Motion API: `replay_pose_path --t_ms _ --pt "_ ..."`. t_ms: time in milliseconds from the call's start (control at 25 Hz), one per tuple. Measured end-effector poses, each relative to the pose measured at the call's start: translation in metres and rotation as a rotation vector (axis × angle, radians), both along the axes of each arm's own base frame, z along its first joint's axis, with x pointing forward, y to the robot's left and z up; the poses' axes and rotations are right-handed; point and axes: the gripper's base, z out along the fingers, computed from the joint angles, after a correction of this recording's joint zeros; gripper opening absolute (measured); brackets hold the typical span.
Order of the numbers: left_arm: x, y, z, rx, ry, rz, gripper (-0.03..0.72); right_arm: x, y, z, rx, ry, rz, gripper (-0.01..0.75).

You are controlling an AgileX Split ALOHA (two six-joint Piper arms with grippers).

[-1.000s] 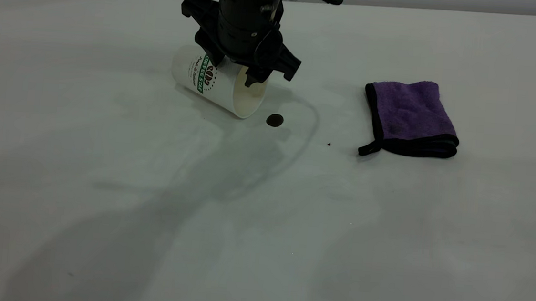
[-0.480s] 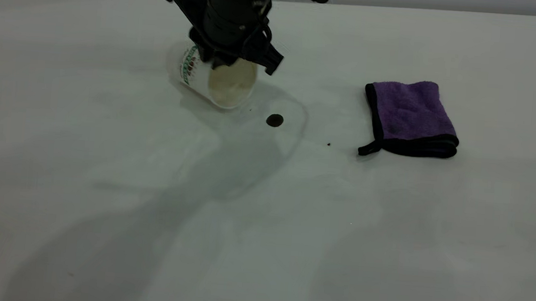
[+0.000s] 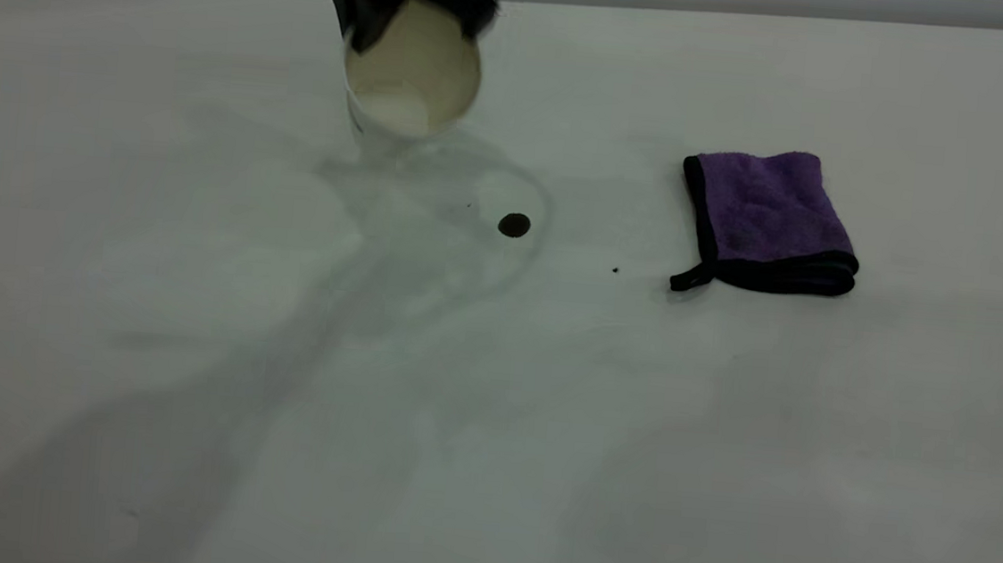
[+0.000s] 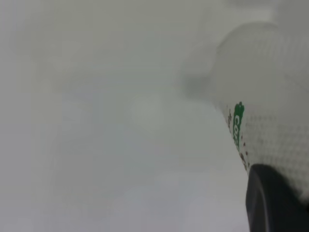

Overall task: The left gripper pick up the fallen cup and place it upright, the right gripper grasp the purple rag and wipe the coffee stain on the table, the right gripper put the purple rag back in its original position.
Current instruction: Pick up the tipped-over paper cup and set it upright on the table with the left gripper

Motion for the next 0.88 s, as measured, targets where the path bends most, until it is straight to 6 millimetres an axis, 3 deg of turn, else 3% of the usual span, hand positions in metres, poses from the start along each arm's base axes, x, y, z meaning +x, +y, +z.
replay_pose_path --t_ms 200,480,640,880 --pt "0.026 0.042 0.013 -0.241 0.176 0.044 0.008 0.0 0.0 0.0 0.0 0.0 0.0 0.368" --pt "0.051 0.104 -0.018 -0.412 0.328 0.176 0.008 0.0 0.0 0.0 0.001 0.0 0.001 0.368" --pt "0.054 0.112 -0.036 -0.412 0.356 0.196 0.01 0.0 0.0 0.0 0.001 0.0 0.001 0.368" --pt "0.054 0.107 -0.043 -0.417 0.37 0.174 0.022 0.0 0.0 0.0 0.001 0.0 0.001 0.368"
